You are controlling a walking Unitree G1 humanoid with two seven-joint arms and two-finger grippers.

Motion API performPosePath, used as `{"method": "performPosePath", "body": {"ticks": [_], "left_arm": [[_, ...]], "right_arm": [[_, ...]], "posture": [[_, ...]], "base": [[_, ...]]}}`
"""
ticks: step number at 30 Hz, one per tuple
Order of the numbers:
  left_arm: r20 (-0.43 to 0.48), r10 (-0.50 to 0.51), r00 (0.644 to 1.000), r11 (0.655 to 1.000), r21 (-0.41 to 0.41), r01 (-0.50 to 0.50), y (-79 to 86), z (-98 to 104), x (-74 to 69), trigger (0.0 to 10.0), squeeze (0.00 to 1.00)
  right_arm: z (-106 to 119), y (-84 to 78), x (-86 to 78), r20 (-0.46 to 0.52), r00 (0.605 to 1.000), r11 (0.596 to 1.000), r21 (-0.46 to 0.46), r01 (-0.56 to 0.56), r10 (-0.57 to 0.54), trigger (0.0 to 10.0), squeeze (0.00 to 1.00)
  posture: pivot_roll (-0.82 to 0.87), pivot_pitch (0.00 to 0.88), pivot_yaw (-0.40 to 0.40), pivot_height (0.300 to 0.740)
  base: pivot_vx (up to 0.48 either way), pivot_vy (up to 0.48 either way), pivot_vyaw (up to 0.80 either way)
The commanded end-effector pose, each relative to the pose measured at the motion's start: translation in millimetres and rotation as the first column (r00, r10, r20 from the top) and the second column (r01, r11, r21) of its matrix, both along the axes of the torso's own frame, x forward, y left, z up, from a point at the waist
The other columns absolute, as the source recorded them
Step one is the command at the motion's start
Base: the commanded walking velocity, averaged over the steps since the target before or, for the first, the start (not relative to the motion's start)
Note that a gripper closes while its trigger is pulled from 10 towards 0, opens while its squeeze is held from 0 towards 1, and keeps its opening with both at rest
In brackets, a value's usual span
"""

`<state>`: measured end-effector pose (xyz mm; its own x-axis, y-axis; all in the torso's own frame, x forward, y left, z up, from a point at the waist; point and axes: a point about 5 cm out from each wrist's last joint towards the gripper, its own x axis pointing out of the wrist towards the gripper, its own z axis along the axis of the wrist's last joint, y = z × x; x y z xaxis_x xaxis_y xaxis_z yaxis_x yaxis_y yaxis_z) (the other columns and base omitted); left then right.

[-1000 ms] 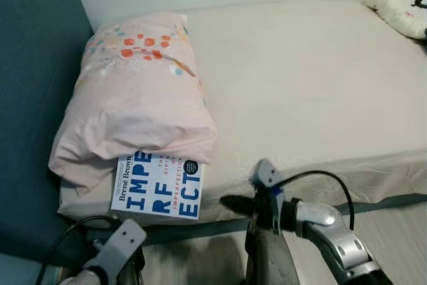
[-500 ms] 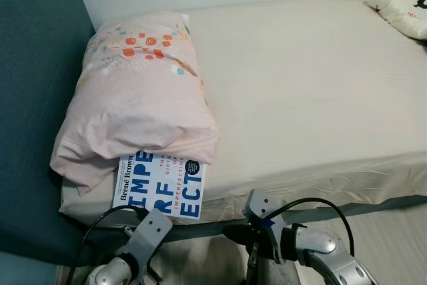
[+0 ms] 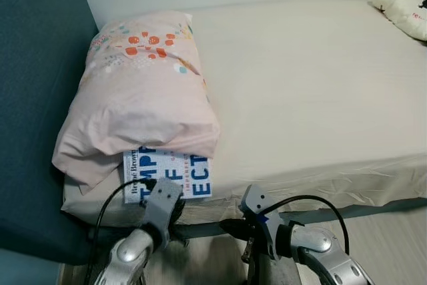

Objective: Clean up the room

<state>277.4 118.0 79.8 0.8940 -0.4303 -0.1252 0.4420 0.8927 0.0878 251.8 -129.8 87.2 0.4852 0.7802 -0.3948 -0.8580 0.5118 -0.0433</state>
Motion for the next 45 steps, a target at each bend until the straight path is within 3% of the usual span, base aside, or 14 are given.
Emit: {"method": "performPosePath", "body": {"ticks": [1, 8, 10, 11, 12, 13, 15, 17, 24, 29, 35, 40, 42, 45], "left_arm": [[-0.014, 0.005, 1.0, 1.0, -0.023, -0.005, 0.5, -3, -2.9, 1.5, 0.0], [-0.02, -0.028, 0.999, 1.0, -0.007, 0.028, 0.6, -5, -8.0, 2.0, 0.0], [-0.027, -0.039, 0.999, 0.999, 0.003, 0.039, 1.9, -6, -11.4, 2.4, 0.0], [-0.028, -0.031, 0.999, 0.999, 0.015, 0.032, 7.4, -7, -15.1, 3.3, 0.0], [-0.015, 0.013, 1.0, 1.0, 0.027, -0.013, 17.6, -6, -16.0, 4.6, 0.0], [0.025, 0.097, 0.995, 0.994, 0.046, -0.098, 32.0, -3, -12.9, 5.0, 0.0], [0.055, 0.154, 0.987, 0.986, 0.056, -0.157, 41.7, 0, -10.7, 5.0, 0.0], [0.131, 0.27, 0.954, 0.962, 0.0, -0.273, 53.6, 15, 2.3, 5.7, 0.0], [0.186, 0.29, 0.939, 0.956, -0.105, -0.274, 41.0, 36, 21.5, 5.4, 0.0], [0.148, 0.142, 0.979, 0.99, -0.007, -0.143, 14.6, 26, 27.4, 4.8, 0.0], [0.095, 0.039, 0.995, 0.986, 0.158, -0.054, -0.5, 1, 26.1, 4.9, 0.0], [0.082, 0.123, 0.989, 0.96, 0.242, -0.139, 1.7, -14, 32.1, 4.2, 0.0], [0.086, 0.208, 0.974, 0.932, 0.286, -0.224, 6.3, -18, 39.1, 3.8, 0.0], [0.074, 0.27, 0.96, 0.908, 0.314, -0.279, 9.9, -21, 45.4, 4.1, 0.0]], "right_arm": [[-6, -2.5, -2.8, -0.029, 0.999, 1.0, -0.015, 0.02, -0.02, 10.0, 0.0], [-5, -1.2, -3.5, -0.03, 1.0, 1.0, -0.014, 0.001, -0.002, 10.0, 0.0], [-4, -0.6, -3.9, -0.03, 1.0, 1.0, -0.012, -0.005, 0.005, 10.0, 0.0], [-2, 0.8, -4.1, -0.035, 0.999, 1.0, 0.008, -0.011, 0.011, 10.0, 0.0], [0, 1.8, -3.3, -0.035, 0.999, 1.0, 0.028, -0.005, 0.006, 10.0, 0.0], [3, 2.7, -1.6, -0.033, 0.999, 0.999, 0.05, 0.006, -0.004, 10.0, 0.0], [4, 3.3, -0.4, -0.031, 0.999, 0.998, 0.064, 0.014, -0.012, 10.0, 0.0], [6, 5.3, 5.1, -0.028, 0.999, 0.995, 0.088, 0.043, -0.04, 10.0, 0.0], [7, 9.3, 10.7, -0.023, 0.998, 0.992, 0.106, 0.062, -0.059, 10.0, 0.0], [7, 10.8, 10.1, -0.017, 0.998, 0.993, 0.1, 0.059, -0.058, 10.0, 0.0], [8, 7.6, 13.9, 0.004, 0.995, 0.991, 0.093, 0.099, -0.1, 10.0, 0.0], [13, 8.1, 23.6, 0.032, 0.987, 0.982, 0.108, 0.155, -0.159, 10.0, 0.0], [18, 12.2, 28.5, 0.044, 0.984, 0.978, 0.126, 0.167, -0.174, 10.0, 0.0], [22, 16.7, 31.0, 0.052, 0.983, 0.976, 0.141, 0.167, -0.175, 10.0, 0.0]], "posture": [[0.04, 0.281, -0.023, 0.525], [0.04, 0.279, -0.021, 0.525], [0.04, 0.279, -0.021, 0.525], [0.04, 0.275, -0.019, 0.525], [0.04, 0.275, -0.019, 0.525], [0.04, 0.275, -0.019, 0.525], [0.04, 0.275, -0.019, 0.525], [0.05, 0.269, -0.027, 0.525], [0.04, 0.265, -0.026, 0.525], [0.03, 0.262, -0.015, 0.525], [0.02, 0.272, -0.006, 0.525], [0.01, 0.288, -0.006, 0.525], [-0.01, 0.301, -0.005, 0.525], [-0.01, 0.305, -0.004, 0.525]], "base": [[0.0, 0.0, 0.0], [0.0, 0.0, 0.0], [0.0, 0.0, 0.0], [0.0, 0.0, 0.0], [0.0, 0.0, 0.0], [0.0, 0.0, 0.0], [0.0, 0.0, 0.0], [0.0, 0.0, 0.0], [0.0, 0.0, 0.0], [0.0, 0.0, 0.0], [0.0, 0.0, 0.0], [0.0, 0.0, 0.0], [0.0, 0.0, 0.0], [0.0, 0.0, 0.0]]}}
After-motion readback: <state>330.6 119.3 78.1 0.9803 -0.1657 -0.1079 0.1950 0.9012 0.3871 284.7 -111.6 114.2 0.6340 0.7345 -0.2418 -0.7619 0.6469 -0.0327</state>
